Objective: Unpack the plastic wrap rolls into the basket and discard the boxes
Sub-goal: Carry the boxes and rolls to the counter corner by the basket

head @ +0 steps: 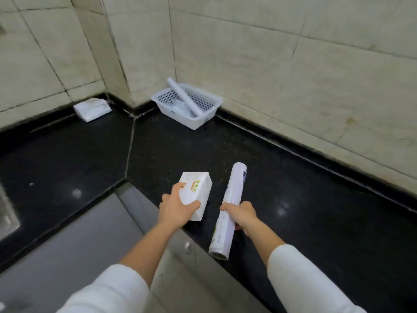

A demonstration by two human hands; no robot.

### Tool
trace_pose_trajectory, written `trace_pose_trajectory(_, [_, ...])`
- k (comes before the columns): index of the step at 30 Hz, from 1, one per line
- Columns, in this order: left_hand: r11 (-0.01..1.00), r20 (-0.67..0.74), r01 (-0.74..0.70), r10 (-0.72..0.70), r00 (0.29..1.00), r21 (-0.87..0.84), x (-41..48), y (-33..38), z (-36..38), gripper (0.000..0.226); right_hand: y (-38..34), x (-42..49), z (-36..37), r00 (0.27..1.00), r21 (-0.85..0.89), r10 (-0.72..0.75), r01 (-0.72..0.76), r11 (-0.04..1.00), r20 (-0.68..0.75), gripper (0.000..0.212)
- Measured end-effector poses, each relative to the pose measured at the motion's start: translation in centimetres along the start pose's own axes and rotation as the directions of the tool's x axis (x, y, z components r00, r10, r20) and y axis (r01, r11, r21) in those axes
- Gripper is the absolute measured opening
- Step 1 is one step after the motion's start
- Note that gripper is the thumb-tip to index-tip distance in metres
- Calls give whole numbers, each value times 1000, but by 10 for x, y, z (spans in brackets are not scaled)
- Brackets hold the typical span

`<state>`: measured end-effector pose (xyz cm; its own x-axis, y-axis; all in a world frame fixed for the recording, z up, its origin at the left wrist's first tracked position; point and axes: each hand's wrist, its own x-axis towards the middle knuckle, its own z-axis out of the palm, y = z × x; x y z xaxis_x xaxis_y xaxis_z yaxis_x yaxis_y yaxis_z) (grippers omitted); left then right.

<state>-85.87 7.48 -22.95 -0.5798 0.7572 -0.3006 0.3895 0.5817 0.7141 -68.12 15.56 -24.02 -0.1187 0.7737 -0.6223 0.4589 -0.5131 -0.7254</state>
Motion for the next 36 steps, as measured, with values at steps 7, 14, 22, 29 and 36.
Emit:
trace_pose_trajectory(7, [995, -127, 57, -67, 990, -83, 88, -54, -95, 77, -81, 28, 129, 997, -169, -25, 37, 985, 74, 49])
trace_pose_trajectory(14, [993, -178, 76, -91, 980, -86, 187, -67, -146, 78, -165, 90, 204, 993, -291, -76, 98, 952, 85, 64])
trace_pose_trajectory(22, [994, -185, 96, -105, 977, -62, 299, -68, -192, 83, -249, 164, 265, 992, -352, -77, 109, 930, 103, 64])
trace_pose_trajectory(29, [997, -178, 55, -63, 982, -50, 362, -74, -212, 86, -289, 201, 309, 998, -381, -33, 52, 923, 58, 66])
trace_pose_trajectory(36, [996, -126, -64, 71, 990, 60, 406, -91, -242, 94, -290, 211, 339, 999, -549, 2, -22, 836, -37, 75])
